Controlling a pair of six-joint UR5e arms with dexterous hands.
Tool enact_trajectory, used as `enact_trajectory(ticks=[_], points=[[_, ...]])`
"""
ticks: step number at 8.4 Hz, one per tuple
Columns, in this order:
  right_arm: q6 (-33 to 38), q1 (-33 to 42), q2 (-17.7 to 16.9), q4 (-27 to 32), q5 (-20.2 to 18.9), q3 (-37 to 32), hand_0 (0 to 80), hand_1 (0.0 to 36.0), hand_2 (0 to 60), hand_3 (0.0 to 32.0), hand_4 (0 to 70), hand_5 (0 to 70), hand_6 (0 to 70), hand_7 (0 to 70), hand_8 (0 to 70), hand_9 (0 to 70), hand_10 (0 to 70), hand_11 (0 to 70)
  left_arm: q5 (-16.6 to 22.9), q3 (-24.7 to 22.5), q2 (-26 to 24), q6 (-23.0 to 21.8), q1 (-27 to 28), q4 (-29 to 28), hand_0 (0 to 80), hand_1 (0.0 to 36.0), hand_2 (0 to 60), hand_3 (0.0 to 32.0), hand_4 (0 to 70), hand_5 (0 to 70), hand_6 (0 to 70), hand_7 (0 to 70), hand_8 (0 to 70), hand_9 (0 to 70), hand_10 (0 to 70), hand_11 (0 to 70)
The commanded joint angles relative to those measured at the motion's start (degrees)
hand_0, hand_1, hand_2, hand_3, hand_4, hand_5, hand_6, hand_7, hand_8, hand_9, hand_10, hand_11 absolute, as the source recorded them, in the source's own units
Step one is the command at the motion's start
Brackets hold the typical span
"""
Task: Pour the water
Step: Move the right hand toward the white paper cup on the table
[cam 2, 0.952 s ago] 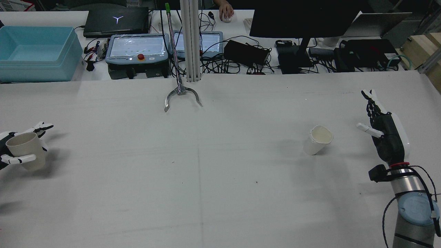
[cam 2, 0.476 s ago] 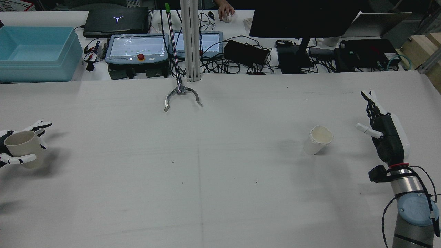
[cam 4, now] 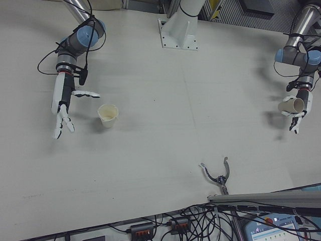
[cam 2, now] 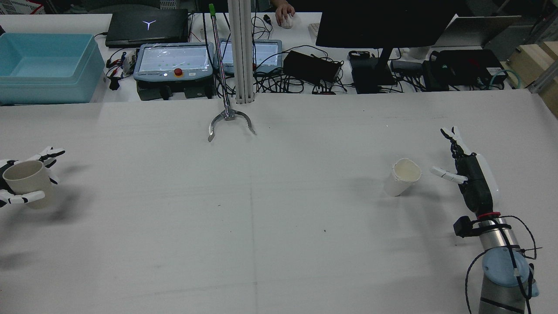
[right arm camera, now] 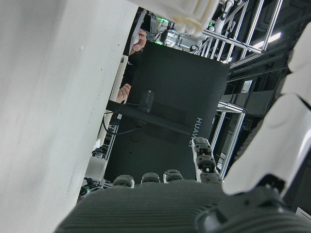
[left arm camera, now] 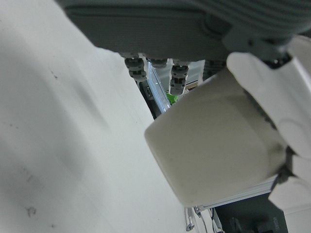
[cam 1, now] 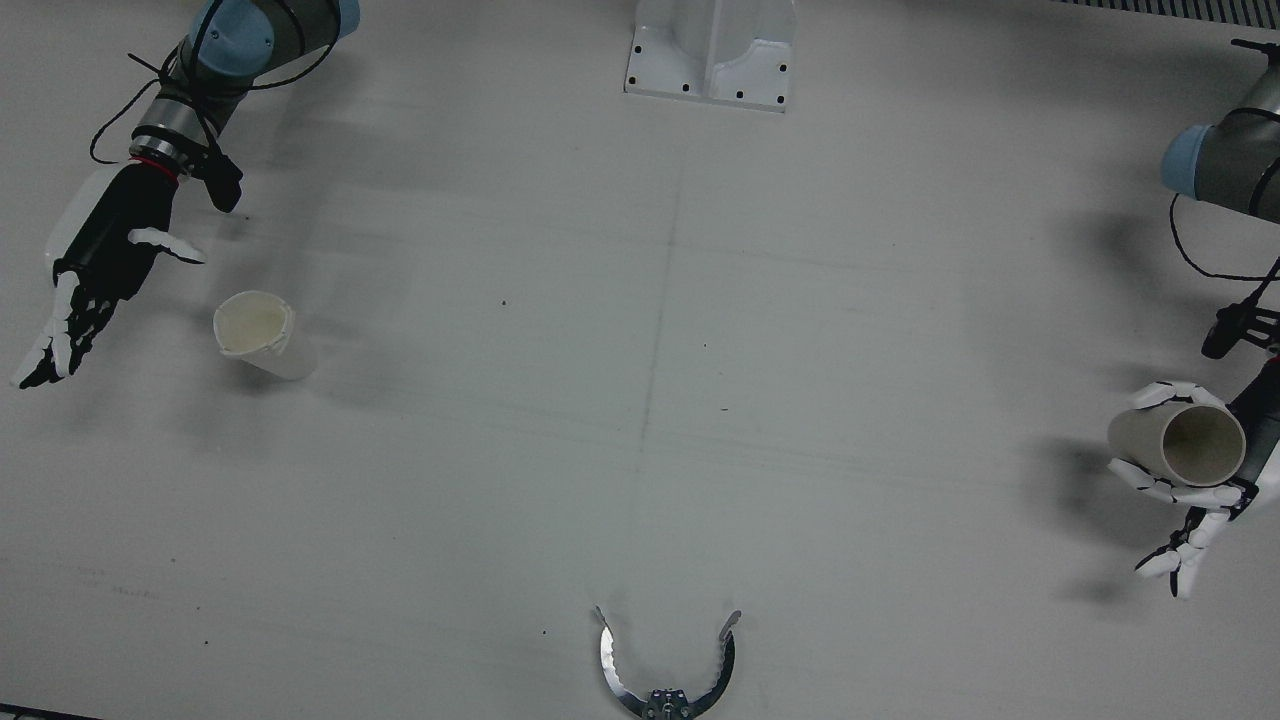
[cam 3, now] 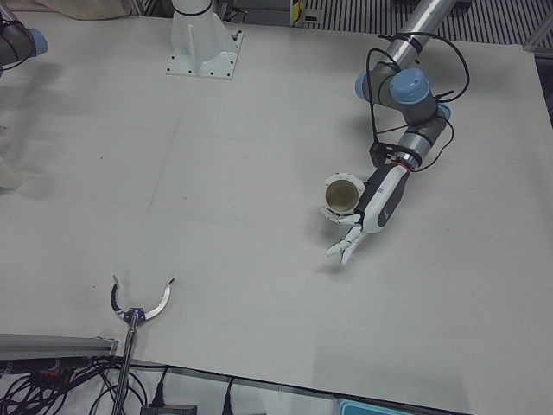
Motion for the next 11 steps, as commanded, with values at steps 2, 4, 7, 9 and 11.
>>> enact_trajectory(ticks=[2,4,7,9,11], points=[[-1.77,-2.47,4.19,-0.15,-0.12,-2.47,45.9,12.1,11.5,1.6,6.2,10.0,0.5,4.2,0.0,0.0,0.0,0.0,0.01,0.12,0.36,-0.12,-0.53,-0.28,38.5,27.8,60.0,0.0,70.0,70.0,9.0,15.6,0.8,1.7,6.2,9.1],[-1.68,-3.00,4.20,-0.15,-0.12,-2.47,47.5,14.9,11.8,1.2,6.2,10.3,0.6,4.1,0.0,0.0,0.0,0.0,0.01,0.20,1.59,-0.12,-0.44,-0.89,37.9,27.1,60.0,0.0,70.0,70.0,8.9,15.4,0.7,1.6,6.1,9.0],[-1.68,-4.85,5.86,-0.06,0.14,-5.63,46.7,13.7,11.9,2.2,5.8,10.5,0.2,4.0,0.0,0.0,0.0,0.0,0.01,0.03,1.60,-0.12,-0.53,-0.89,37.6,26.9,60.0,0.0,70.0,70.0,8.9,15.3,0.7,1.6,6.2,9.0],[-1.51,-4.94,6.30,-0.06,-0.03,-5.37,46.5,13.3,11.6,2.2,5.6,10.4,0.2,4.1,0.0,0.0,0.0,0.0,0.01,-0.06,2.21,-0.12,-0.70,-1.42,37.6,27.2,60.0,0.0,70.0,70.0,9.0,15.4,0.8,1.6,6.0,8.8],[-1.51,-5.47,6.57,-0.06,0.05,-5.11,46.6,13.4,11.8,2.0,6.2,10.8,0.4,4.4,0.0,0.0,0.0,0.0,0.01,-0.06,2.21,-0.12,-0.97,-1.42,36.7,26.3,60.0,0.0,70.0,70.0,8.9,15.4,0.7,1.6,6.0,8.7]])
